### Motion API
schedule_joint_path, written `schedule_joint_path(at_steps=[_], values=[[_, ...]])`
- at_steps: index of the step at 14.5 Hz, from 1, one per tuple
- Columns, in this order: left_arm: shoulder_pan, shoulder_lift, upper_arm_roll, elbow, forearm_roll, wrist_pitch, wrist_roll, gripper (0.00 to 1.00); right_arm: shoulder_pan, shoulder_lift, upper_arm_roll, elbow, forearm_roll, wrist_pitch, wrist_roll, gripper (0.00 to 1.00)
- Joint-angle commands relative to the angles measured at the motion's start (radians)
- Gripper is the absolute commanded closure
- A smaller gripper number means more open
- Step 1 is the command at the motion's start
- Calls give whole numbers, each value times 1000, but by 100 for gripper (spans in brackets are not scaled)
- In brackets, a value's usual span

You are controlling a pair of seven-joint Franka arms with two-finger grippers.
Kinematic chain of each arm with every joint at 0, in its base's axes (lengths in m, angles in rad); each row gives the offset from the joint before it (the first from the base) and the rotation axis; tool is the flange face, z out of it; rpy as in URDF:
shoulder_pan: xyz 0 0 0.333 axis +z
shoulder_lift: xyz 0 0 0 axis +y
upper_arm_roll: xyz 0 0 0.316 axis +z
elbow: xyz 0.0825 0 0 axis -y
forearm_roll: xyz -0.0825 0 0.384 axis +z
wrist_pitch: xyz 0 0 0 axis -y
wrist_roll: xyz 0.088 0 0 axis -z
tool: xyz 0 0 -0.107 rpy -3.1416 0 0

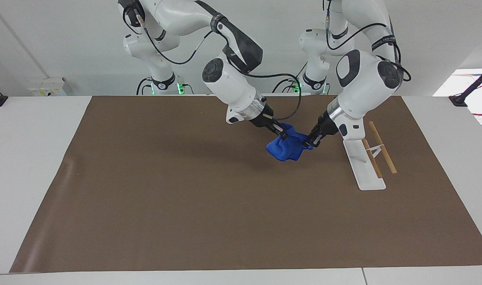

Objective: Right arm passes towel to left arm to hang
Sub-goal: 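Carry the towel with the left gripper while the right gripper withdraws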

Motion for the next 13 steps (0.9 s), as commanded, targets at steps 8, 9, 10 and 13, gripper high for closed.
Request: schedule_joint_path(at_steps=[8,9,10,13], values=[[-8,-91,8,-7,235,120,25,100,-291,-36,-1,-40,-467,-270,-637,0],[-14,-100,7,-12,284,131,25,100,-335,-42,-3,-43,-518,-293,-728,0],[-16,-112,6,-21,328,142,27,100,-386,-43,-3,-48,-567,-298,-783,0],[-29,-147,0,-71,501,177,59,100,-507,-71,-1,-22,-610,-380,-871,0]])
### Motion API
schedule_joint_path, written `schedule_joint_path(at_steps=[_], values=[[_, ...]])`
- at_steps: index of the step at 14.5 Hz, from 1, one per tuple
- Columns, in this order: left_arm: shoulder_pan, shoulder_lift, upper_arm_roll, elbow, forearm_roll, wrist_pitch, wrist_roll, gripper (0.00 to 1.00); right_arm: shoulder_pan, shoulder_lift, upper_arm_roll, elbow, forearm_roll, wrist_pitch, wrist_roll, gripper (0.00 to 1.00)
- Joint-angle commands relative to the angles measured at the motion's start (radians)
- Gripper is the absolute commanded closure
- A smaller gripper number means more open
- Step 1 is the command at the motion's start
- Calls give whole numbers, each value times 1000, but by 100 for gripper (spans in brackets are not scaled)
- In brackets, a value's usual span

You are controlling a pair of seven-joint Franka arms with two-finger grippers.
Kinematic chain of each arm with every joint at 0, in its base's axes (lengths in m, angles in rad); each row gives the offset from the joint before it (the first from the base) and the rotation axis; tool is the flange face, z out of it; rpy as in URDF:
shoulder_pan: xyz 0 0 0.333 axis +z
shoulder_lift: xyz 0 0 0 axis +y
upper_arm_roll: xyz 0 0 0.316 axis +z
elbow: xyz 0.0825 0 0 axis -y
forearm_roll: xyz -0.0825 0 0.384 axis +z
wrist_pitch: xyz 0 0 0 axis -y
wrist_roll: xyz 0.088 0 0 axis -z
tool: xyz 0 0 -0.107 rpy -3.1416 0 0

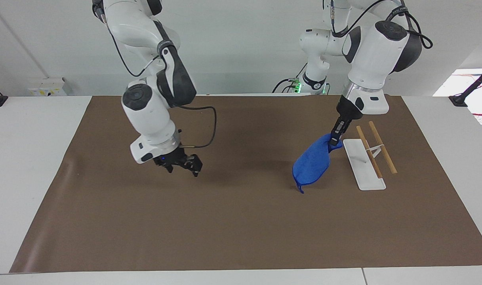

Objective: Right arm passes towel to left arm to hang
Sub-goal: 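Carry the towel with the left gripper while the right gripper withdraws, then drape the towel over the wooden rack crossbar with the left gripper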

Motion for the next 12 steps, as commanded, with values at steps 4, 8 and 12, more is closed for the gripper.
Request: schedule_joint_path(at_steps=[4,8,12], values=[[-11,-158,6,-247,337,207,23,100,-165,-130,10,43,-30,-242,-192,0],[99,-216,7,-359,463,333,52,100,-210,-193,10,56,-69,-331,-273,0],[222,-301,7,-473,463,442,61,100,-230,-259,11,55,-97,-397,-289,0]])
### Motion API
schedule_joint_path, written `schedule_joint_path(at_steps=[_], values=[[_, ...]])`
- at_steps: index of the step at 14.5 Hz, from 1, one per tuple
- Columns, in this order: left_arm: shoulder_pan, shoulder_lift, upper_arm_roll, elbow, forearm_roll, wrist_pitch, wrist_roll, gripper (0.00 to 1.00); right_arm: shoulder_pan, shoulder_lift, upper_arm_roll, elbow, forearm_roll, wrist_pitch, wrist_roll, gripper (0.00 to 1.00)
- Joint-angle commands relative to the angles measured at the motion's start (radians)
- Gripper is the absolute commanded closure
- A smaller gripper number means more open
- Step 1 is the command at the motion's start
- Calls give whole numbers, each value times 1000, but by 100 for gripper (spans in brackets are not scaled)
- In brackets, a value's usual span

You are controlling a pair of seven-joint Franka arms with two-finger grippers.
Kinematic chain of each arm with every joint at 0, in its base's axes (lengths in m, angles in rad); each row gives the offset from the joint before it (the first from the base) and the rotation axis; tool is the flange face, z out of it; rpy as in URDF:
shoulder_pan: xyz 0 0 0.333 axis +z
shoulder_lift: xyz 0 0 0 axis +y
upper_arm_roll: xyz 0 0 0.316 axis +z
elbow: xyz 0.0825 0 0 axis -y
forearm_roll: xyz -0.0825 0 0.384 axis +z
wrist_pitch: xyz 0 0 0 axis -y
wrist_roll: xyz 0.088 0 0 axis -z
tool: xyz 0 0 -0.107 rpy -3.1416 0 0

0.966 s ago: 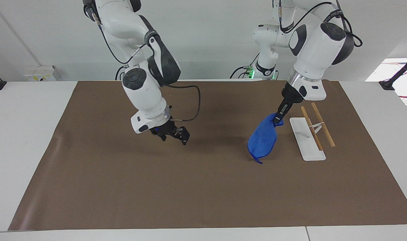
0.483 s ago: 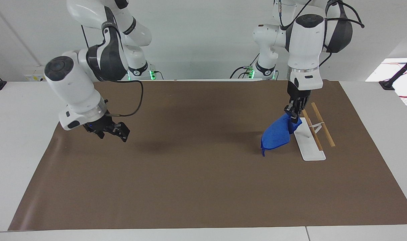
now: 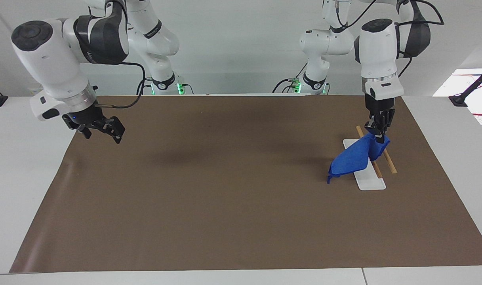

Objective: Right arm passes towel to left arm to hang
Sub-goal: 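Drape the towel over the wooden rack crossbar with the left gripper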

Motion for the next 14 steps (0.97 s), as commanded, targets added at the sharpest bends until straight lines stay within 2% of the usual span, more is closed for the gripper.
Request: schedule_joint_path(at_steps=[1,2,3,4,6,7,8,10,14], values=[[85,-69,-4,-87,21,95,10,100,-31,-39,13,-8,5,-51,-56,0],[126,-69,-4,-88,21,130,10,100,-25,-45,5,-17,48,-52,-79,0],[168,-69,-6,-90,21,157,10,100,18,-75,-39,-34,57,-52,-81,0],[194,-69,-6,-90,21,171,10,100,102,-85,-105,-38,57,-52,-85,0],[235,-69,-6,-90,21,191,14,100,266,-103,-298,-64,68,-49,-96,0],[249,-69,-3,-90,21,199,17,100,302,-143,-329,-118,68,-34,-110,0],[259,-69,0,-95,21,210,26,100,302,-173,-329,-167,68,-26,-110,0],[266,-57,2,-98,21,217,42,100,297,-172,-331,-172,67,10,-111,0],[318,-25,2,-127,21,268,42,100,285,-178,-337,-187,68,-9,-117,0]])
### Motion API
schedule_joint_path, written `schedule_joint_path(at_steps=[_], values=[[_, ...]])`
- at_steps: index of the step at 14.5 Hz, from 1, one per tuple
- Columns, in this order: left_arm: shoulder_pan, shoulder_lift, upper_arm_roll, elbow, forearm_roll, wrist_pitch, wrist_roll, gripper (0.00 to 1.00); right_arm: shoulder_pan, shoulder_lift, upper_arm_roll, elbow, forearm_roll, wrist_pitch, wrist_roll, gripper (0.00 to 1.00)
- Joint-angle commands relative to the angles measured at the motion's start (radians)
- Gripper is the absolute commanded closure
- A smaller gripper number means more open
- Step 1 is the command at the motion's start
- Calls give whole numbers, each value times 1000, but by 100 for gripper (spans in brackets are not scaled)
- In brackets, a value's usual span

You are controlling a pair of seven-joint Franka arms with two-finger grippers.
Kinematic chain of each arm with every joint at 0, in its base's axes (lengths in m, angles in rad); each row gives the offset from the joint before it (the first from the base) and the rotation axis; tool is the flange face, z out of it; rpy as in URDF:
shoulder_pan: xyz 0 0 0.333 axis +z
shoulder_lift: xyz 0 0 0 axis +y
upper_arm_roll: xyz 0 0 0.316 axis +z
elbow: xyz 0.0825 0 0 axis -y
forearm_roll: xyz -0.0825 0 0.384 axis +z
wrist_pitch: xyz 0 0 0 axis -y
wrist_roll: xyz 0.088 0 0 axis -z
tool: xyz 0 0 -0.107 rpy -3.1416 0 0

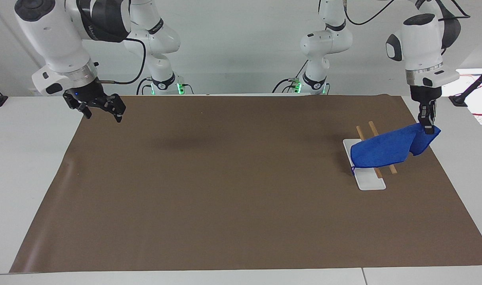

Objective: Right arm passes towel to left arm to hang
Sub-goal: 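Drape the towel over the wooden rack crossbar with the left gripper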

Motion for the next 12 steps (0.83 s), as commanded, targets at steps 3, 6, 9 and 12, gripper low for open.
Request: schedule_joint_path(at_steps=[3,6,9,12], values=[[81,36,-3,-60,20,113,11,100,-12,-21,-27,-52,17,33,-70,0],[100,42,-3,-83,20,119,11,100,-4,-30,-27,-55,17,21,-60,0],[102,38,-3,-117,20,108,-2,100,-15,-32,-31,-55,17,21,-61,0],[103,39,-3,-118,20,89,8,1,-26,-27,-30,-47,17,39,-67,0]])
